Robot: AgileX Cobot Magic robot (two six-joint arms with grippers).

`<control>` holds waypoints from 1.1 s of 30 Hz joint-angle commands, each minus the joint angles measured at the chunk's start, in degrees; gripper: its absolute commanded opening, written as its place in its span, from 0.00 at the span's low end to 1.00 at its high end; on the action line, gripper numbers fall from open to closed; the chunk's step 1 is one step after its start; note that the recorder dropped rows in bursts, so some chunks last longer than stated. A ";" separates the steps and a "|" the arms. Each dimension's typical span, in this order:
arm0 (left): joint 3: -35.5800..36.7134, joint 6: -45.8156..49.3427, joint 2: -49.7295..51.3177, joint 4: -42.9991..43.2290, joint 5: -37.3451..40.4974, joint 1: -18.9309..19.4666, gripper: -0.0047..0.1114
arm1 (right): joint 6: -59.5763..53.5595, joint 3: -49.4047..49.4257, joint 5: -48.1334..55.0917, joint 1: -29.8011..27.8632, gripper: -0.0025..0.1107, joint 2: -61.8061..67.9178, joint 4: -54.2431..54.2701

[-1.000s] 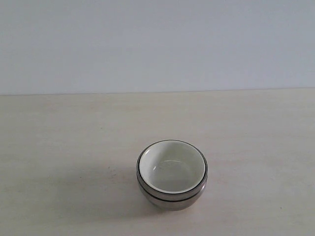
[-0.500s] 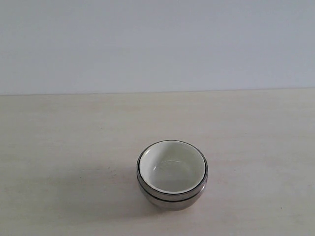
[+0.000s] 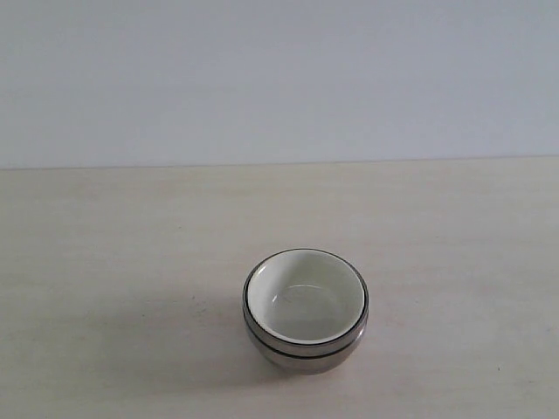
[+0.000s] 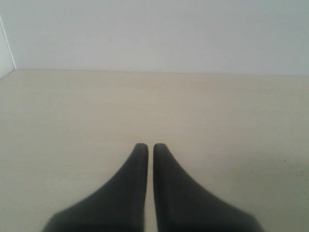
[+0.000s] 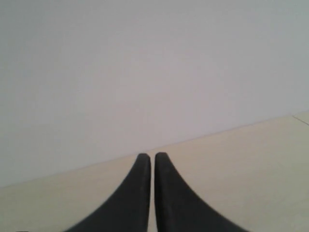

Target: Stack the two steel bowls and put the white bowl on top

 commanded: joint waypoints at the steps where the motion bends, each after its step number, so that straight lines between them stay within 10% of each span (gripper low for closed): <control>1: 0.21 0.36 -0.19 0.17 -0.15 0.14 0.07 | 0.61 0.27 -0.41 -0.16 0.02 -0.38 0.17; 9: 0.21 0.36 -0.19 0.17 -0.15 0.14 0.07 | -4.40 0.27 -0.07 8.04 0.02 -0.38 0.17; 33: 0.21 0.36 -0.19 0.17 -0.15 0.14 0.07 | 10.67 0.27 9.73 7.89 0.02 -0.38 -14.77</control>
